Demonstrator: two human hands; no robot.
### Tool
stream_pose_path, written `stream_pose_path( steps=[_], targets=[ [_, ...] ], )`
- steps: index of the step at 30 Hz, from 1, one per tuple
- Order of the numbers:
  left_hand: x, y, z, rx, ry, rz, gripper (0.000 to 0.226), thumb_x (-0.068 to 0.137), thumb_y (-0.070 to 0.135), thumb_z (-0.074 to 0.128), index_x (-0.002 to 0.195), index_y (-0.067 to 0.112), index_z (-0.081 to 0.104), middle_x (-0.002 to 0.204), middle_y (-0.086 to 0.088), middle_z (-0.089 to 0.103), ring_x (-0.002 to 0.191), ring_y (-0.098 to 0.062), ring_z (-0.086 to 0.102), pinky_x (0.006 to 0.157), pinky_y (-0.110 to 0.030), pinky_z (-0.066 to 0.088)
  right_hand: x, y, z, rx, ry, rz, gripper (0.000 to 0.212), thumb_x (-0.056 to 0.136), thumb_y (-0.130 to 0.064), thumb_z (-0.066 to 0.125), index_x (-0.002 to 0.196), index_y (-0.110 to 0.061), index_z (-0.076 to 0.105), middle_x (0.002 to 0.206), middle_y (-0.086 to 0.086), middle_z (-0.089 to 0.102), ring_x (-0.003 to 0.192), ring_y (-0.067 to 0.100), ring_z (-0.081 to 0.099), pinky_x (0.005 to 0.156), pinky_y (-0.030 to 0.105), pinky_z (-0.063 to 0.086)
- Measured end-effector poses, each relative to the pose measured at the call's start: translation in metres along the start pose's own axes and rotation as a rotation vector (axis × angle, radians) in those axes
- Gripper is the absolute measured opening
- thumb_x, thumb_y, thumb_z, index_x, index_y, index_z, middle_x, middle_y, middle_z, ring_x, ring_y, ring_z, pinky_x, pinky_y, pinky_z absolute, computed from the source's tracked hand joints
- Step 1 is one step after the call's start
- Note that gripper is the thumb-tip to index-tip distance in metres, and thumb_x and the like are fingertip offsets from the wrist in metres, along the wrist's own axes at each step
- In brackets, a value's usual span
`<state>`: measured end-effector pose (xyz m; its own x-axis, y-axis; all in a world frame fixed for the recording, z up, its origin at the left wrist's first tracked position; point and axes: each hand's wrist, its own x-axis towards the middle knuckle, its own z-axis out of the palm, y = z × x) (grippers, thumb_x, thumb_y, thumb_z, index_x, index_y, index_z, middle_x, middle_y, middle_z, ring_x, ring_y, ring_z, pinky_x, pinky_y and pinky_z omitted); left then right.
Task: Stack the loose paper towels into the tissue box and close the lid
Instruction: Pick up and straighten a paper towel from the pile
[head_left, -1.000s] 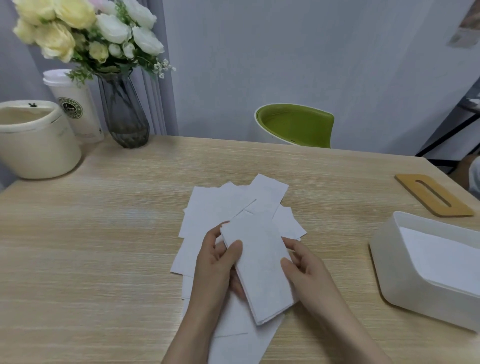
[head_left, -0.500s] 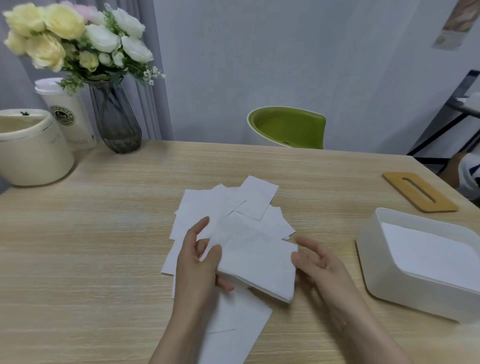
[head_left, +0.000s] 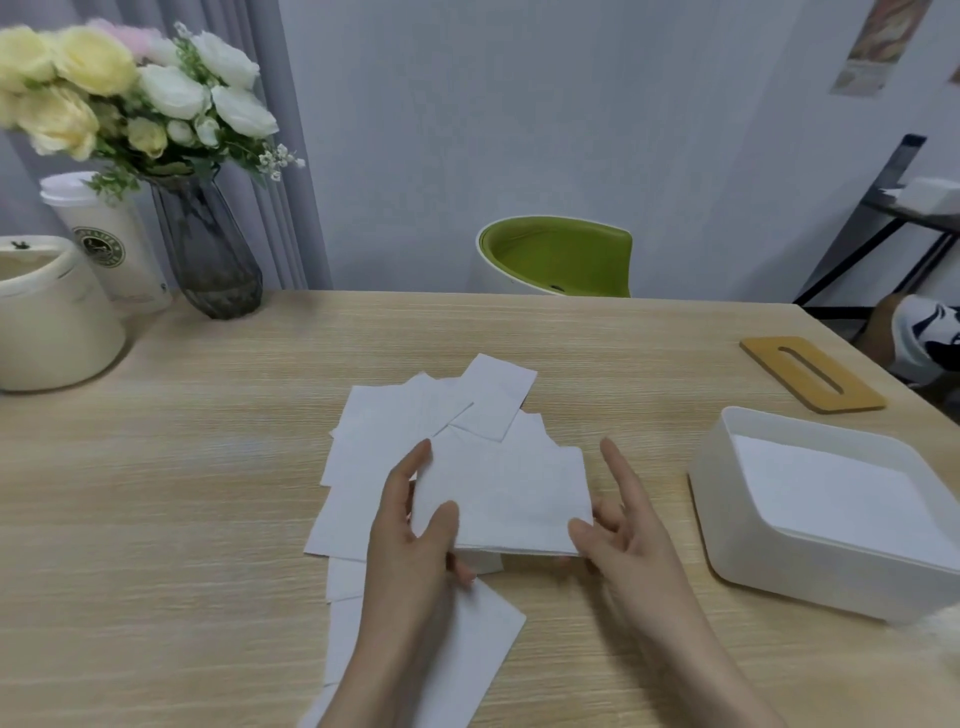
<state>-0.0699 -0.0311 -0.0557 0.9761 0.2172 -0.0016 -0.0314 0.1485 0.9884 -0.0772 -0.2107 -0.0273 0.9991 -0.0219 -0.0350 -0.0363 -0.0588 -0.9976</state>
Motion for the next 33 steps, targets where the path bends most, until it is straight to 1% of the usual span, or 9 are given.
stream_pose_path(
  steps=[4, 6, 8, 13, 16, 22, 26, 30, 33],
  targets=[
    [0.002, -0.001, -0.002, 0.038, 0.002, 0.002, 0.063, 0.090, -0.003, 0.058, 0.136, 0.038, 0.045, 0.074, 0.012, 0.061, 0.072, -0.004, 0.062, 0.065, -0.016, 0.049, 0.000, 0.005, -0.004, -0.066, 0.045, -0.020, 0.073, 0.090, 0.010, 0.052, 0.145, -0.033, 0.029, 0.088, -0.001, 0.073, 0.081, 0.012, 0.064, 0.082, 0.019, 0.046],
    [0.006, 0.003, -0.002, 0.062, -0.007, 0.008, 0.064, 0.089, -0.001, 0.059, 0.137, 0.039, 0.044, 0.076, 0.000, 0.054, 0.074, -0.008, 0.060, 0.071, -0.017, 0.050, 0.001, 0.005, -0.008, -0.080, 0.049, -0.026, 0.071, 0.088, 0.011, 0.052, 0.142, -0.032, 0.035, 0.085, -0.005, 0.073, 0.071, 0.009, 0.059, 0.074, 0.014, 0.045],
    [0.009, 0.009, 0.000, 0.082, -0.029, 0.056, 0.066, 0.088, -0.004, 0.059, 0.132, 0.043, 0.045, 0.072, 0.001, 0.050, 0.071, -0.007, 0.056, 0.070, -0.012, 0.048, 0.001, 0.003, -0.010, -0.092, 0.062, -0.044, 0.069, 0.087, 0.013, 0.052, 0.136, -0.035, 0.042, 0.087, -0.004, 0.074, 0.067, 0.007, 0.060, 0.068, 0.011, 0.046],
    [0.011, 0.009, 0.003, 0.104, -0.095, 0.112, 0.068, 0.089, -0.002, 0.060, 0.129, 0.051, 0.043, 0.086, -0.016, 0.053, 0.083, -0.026, 0.058, 0.085, -0.025, 0.048, 0.002, 0.004, -0.017, -0.049, 0.115, -0.062, 0.064, 0.088, 0.009, 0.055, 0.131, -0.038, 0.046, 0.097, -0.004, 0.073, 0.083, 0.008, 0.068, 0.073, 0.015, 0.050],
    [0.007, -0.001, 0.004, 0.097, -0.111, 0.106, 0.064, 0.090, -0.003, 0.059, 0.134, 0.040, 0.042, 0.075, 0.008, 0.060, 0.081, -0.005, 0.062, 0.080, -0.009, 0.045, -0.001, 0.013, -0.019, -0.065, 0.106, -0.034, 0.054, 0.089, 0.006, 0.056, 0.126, -0.034, 0.051, 0.101, -0.011, 0.073, 0.092, 0.007, 0.068, 0.073, 0.014, 0.050],
    [0.004, -0.006, 0.013, 0.049, -0.102, 0.163, 0.056, 0.094, -0.003, 0.055, 0.131, 0.038, 0.050, 0.064, 0.020, 0.039, 0.065, 0.000, 0.047, 0.074, -0.009, 0.045, -0.002, 0.017, -0.017, -0.089, 0.151, -0.090, 0.029, 0.089, 0.007, 0.056, 0.097, -0.019, 0.065, 0.093, -0.005, 0.074, 0.084, 0.012, 0.068, 0.070, 0.017, 0.051],
    [0.004, -0.008, 0.014, 0.045, -0.098, 0.137, 0.056, 0.093, -0.001, 0.057, 0.130, 0.041, 0.051, 0.069, 0.024, 0.047, 0.072, 0.002, 0.051, 0.078, -0.009, 0.044, -0.006, 0.022, -0.019, -0.068, 0.155, -0.086, 0.024, 0.089, 0.005, 0.057, 0.097, -0.017, 0.062, 0.094, 0.001, 0.072, 0.086, 0.011, 0.067, 0.075, 0.019, 0.050],
    [0.003, -0.011, 0.014, -0.006, -0.135, 0.060, 0.045, 0.094, 0.003, 0.059, 0.126, 0.034, 0.053, 0.108, 0.016, 0.069, 0.105, 0.001, 0.062, 0.085, -0.013, 0.047, -0.010, 0.033, -0.022, -0.101, 0.111, -0.046, 0.027, 0.089, 0.004, 0.057, 0.106, -0.017, 0.060, 0.102, -0.001, 0.073, 0.101, 0.015, 0.066, 0.089, 0.025, 0.050],
    [0.001, -0.010, 0.021, 0.044, -0.172, 0.039, 0.025, 0.091, 0.017, 0.059, 0.115, 0.026, 0.059, 0.106, 0.020, 0.069, 0.101, 0.004, 0.063, 0.080, -0.011, 0.047, -0.011, 0.039, -0.019, -0.193, 0.133, -0.061, 0.029, 0.090, -0.001, 0.059, 0.109, -0.024, 0.060, 0.098, -0.005, 0.072, 0.098, 0.015, 0.065, 0.092, 0.038, 0.050]
  ],
)
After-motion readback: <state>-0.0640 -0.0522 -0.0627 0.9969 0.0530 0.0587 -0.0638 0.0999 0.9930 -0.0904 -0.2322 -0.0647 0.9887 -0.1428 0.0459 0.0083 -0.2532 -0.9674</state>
